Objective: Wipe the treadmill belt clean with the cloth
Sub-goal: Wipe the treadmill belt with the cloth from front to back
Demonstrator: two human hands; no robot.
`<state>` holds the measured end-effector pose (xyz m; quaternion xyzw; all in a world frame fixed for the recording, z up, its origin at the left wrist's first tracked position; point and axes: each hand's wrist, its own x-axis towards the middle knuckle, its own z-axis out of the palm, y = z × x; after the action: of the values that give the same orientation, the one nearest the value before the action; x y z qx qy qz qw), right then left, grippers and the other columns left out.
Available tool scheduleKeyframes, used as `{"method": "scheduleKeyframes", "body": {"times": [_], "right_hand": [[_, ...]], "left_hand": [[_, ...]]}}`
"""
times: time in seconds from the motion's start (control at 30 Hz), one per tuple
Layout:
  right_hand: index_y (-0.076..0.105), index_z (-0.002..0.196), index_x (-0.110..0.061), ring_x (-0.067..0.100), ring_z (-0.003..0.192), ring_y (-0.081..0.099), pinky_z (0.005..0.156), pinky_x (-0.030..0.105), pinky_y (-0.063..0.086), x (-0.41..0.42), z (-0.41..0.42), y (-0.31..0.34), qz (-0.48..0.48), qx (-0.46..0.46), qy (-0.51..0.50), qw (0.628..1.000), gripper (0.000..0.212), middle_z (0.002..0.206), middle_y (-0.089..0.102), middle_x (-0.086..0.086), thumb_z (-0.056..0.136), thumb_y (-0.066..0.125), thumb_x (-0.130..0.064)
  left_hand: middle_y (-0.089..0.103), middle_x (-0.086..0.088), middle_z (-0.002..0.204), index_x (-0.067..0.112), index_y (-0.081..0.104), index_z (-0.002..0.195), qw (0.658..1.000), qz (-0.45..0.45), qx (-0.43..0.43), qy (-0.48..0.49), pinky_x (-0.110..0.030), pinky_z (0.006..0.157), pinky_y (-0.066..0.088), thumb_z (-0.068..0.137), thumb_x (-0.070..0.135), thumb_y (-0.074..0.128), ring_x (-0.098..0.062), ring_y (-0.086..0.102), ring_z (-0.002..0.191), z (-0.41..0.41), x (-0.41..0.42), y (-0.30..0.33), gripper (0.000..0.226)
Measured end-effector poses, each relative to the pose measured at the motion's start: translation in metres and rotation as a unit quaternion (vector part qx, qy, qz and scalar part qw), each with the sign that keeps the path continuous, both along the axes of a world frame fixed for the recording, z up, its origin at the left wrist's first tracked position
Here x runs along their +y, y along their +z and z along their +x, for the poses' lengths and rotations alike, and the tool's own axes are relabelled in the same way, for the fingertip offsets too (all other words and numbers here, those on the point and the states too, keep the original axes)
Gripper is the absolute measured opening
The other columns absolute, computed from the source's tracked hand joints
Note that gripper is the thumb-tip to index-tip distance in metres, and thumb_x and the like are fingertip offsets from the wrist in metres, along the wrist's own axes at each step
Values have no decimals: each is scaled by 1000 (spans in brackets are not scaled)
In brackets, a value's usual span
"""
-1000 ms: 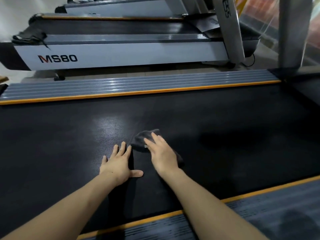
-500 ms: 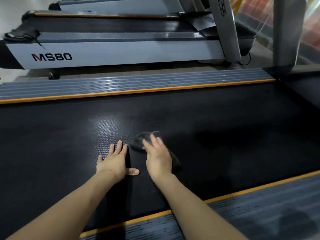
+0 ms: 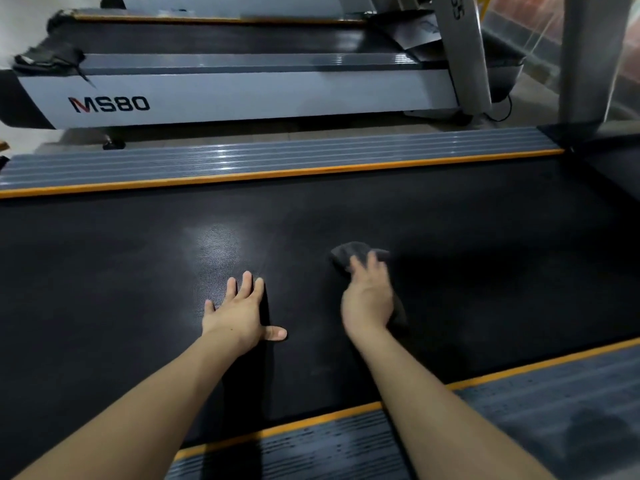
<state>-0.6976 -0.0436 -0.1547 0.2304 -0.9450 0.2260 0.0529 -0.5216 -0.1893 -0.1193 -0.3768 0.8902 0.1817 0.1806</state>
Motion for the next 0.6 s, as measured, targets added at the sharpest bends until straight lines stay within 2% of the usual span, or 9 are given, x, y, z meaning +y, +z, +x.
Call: {"method": "scheduleKeyframes", "body": {"times": [0.07,0.17,0.23,0.27,0.37,0.43,0.5,0.53,0.6], "right_hand": [[61,131,-27,30,130,47,104,38,46,-25,42,-10,-16,-1,128,992,46,149,47,6,89,56,-9],[58,135,-29,29,140,40,112,36,39,-19,51,-8,-17,-20,267,963,43,153,44,5,95,58,-13],[62,132,-28,31,136,46,111,34,38,9,13,-11,-10,17,241,970,44,149,49,8,91,63,-11],[62,132,-28,30,135,47,110,33,38,28,-11,-13,2,30,195,980,45,148,50,8,90,63,-11],[46,146,-31,20,146,31,114,31,34,80,-67,-10,52,-5,63,997,44,160,30,1,103,37,-25],[40,148,-32,18,148,24,111,35,38,83,-67,-3,57,-36,-16,998,44,163,22,-1,105,37,-23],[44,145,-33,21,146,26,106,39,41,61,-42,5,51,-25,-72,996,48,162,24,-1,102,42,-14],[45,145,-32,23,146,26,108,39,38,43,-24,6,42,-24,-70,996,50,162,24,1,100,41,-11],[47,145,-29,28,146,27,115,36,28,9,16,0,22,-28,7,999,52,162,26,5,97,43,-9]], "left_hand": [[-20,10,168,31,-6,161,1000,0,0,4,-62,122,8,72,76,71,-20,-17,155,0,0,0,126],[-20,10,168,32,-6,161,1000,-1,0,6,-62,122,9,72,75,71,-20,-16,155,1,1,0,126],[-20,10,168,32,-6,161,1000,1,6,6,-62,122,8,72,76,70,-20,-17,155,2,0,0,125],[-20,10,168,32,-6,161,1000,2,8,5,-63,122,8,73,76,70,-20,-17,155,3,0,0,124],[-20,9,168,32,-6,161,1000,2,9,1,-63,122,7,73,77,68,-20,-18,155,3,1,1,124],[-19,8,168,31,-6,161,1000,1,4,-2,-63,122,7,74,77,68,-21,-17,155,2,1,2,123],[-18,8,168,30,-5,161,1000,-1,0,-5,-64,122,9,73,78,67,-22,-16,155,0,0,2,123],[-18,8,169,30,-5,161,1000,-2,-2,-7,-64,122,9,73,78,67,-22,-16,155,0,0,1,123],[-18,8,168,30,-4,161,1000,-5,-5,-7,-64,121,10,73,78,68,-22,-16,155,0,0,0,124]]}}
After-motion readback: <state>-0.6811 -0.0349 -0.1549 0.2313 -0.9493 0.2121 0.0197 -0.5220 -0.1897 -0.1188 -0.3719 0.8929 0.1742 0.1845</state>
